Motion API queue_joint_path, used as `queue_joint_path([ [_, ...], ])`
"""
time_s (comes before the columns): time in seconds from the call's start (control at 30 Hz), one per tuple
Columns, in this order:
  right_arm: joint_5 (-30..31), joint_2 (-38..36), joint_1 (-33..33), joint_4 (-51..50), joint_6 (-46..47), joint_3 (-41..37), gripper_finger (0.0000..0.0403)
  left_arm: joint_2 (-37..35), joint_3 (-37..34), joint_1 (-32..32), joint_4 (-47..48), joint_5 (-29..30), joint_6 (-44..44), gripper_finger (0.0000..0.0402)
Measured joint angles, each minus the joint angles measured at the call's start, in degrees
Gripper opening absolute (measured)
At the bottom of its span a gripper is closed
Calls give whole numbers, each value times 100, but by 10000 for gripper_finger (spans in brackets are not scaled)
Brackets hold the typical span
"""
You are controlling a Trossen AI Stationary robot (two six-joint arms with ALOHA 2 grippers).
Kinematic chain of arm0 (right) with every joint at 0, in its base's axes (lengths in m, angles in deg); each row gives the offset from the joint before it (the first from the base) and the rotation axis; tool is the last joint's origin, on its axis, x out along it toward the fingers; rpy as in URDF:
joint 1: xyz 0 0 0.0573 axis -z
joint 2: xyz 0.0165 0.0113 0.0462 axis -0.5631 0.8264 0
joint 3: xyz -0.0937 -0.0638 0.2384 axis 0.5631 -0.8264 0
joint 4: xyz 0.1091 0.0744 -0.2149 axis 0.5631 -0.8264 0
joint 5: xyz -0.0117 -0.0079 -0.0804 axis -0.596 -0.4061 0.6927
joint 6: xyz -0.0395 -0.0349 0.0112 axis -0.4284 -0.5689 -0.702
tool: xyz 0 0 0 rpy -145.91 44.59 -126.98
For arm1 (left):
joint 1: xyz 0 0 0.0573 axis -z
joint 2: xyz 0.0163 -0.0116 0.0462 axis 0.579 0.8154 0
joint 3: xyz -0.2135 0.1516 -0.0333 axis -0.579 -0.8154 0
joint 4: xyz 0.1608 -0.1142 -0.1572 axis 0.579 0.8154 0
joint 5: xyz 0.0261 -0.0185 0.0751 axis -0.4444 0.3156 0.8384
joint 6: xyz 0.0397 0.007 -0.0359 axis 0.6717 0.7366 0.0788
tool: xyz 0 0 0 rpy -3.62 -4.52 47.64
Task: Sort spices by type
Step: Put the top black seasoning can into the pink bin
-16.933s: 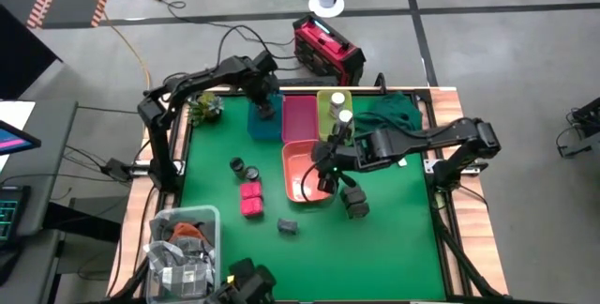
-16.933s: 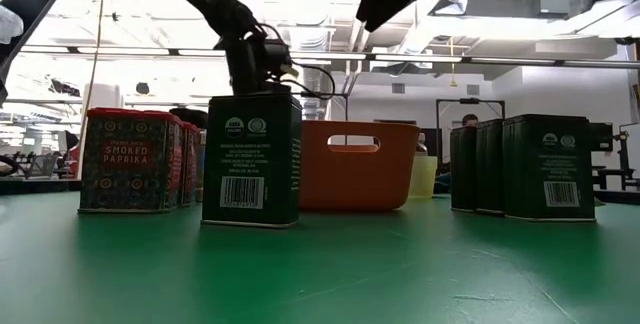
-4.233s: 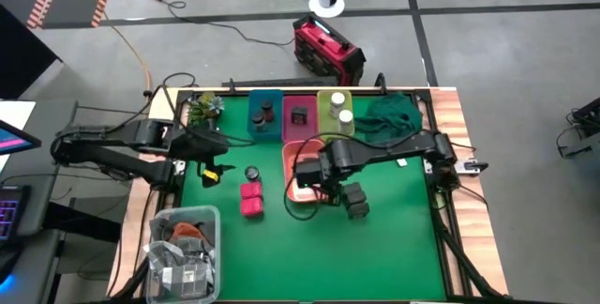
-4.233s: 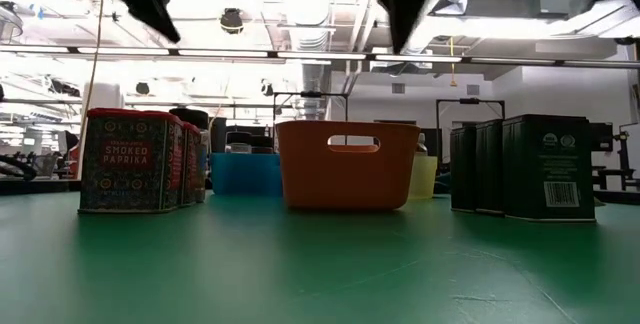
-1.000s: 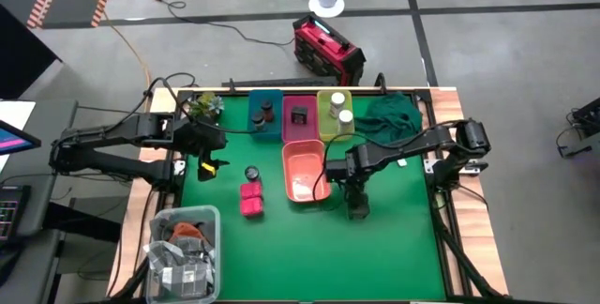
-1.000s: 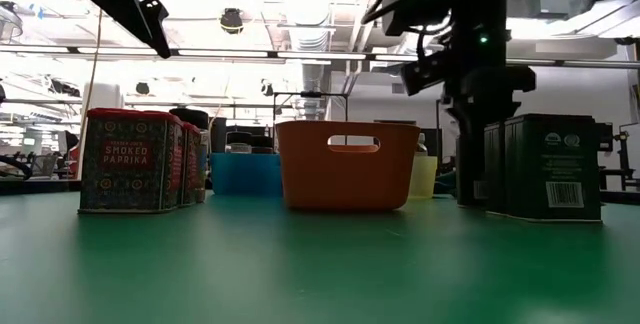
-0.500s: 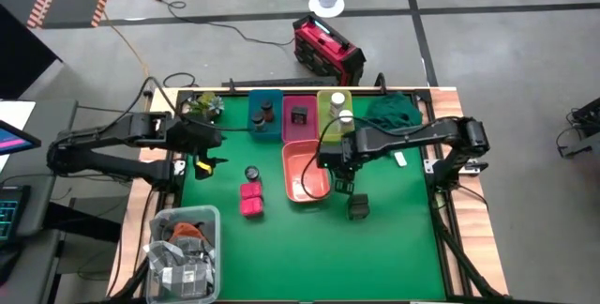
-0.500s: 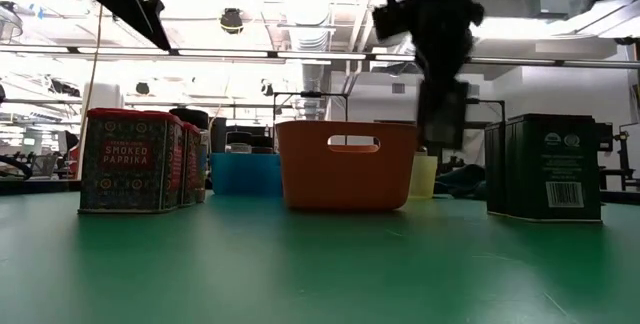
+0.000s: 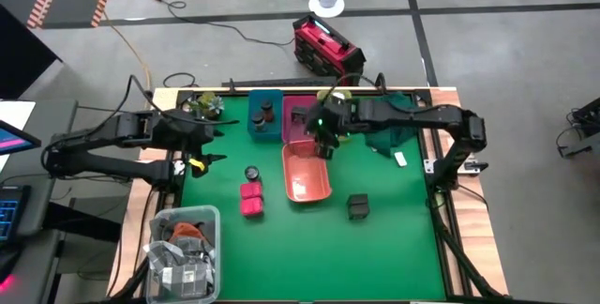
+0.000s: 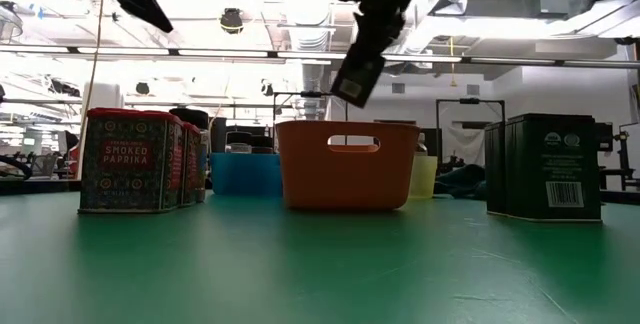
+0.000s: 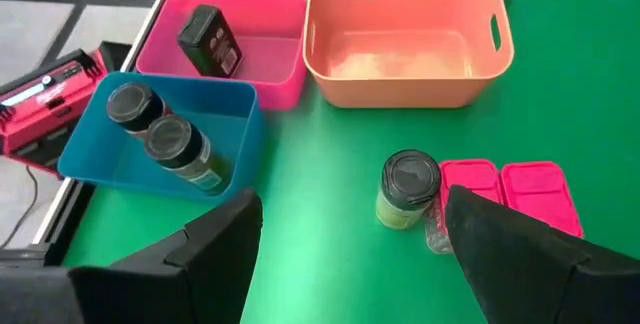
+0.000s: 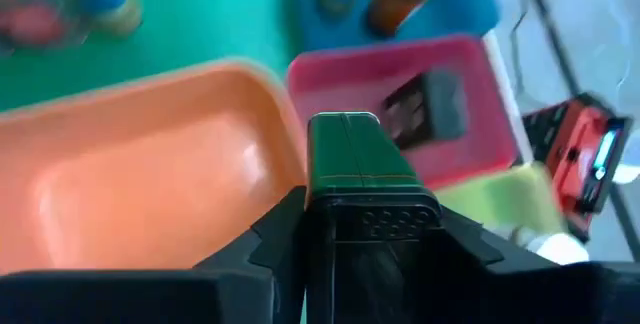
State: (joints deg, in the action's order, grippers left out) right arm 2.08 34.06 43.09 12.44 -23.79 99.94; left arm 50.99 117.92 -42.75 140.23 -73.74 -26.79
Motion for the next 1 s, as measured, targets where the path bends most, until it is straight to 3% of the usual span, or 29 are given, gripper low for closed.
queue_joint_path([
  [0.23, -459, 160, 484, 953, -428, 21, 168, 48, 0, -10, -232, 0, 166, 302],
  [0.37, -670, 687, 604, 853, -551, 304, 168, 99, 0, -164, -280, -25, 239, 302],
  [0.7, -684, 2631, 872, -873, -837, 2653, 168, 101, -2, -459, -150, -468, 322, 302],
  [1.0, -745, 3689, 1176, -1798, -1050, 3803, 168, 11, -2, -457, -125, -520, 264, 302],
])
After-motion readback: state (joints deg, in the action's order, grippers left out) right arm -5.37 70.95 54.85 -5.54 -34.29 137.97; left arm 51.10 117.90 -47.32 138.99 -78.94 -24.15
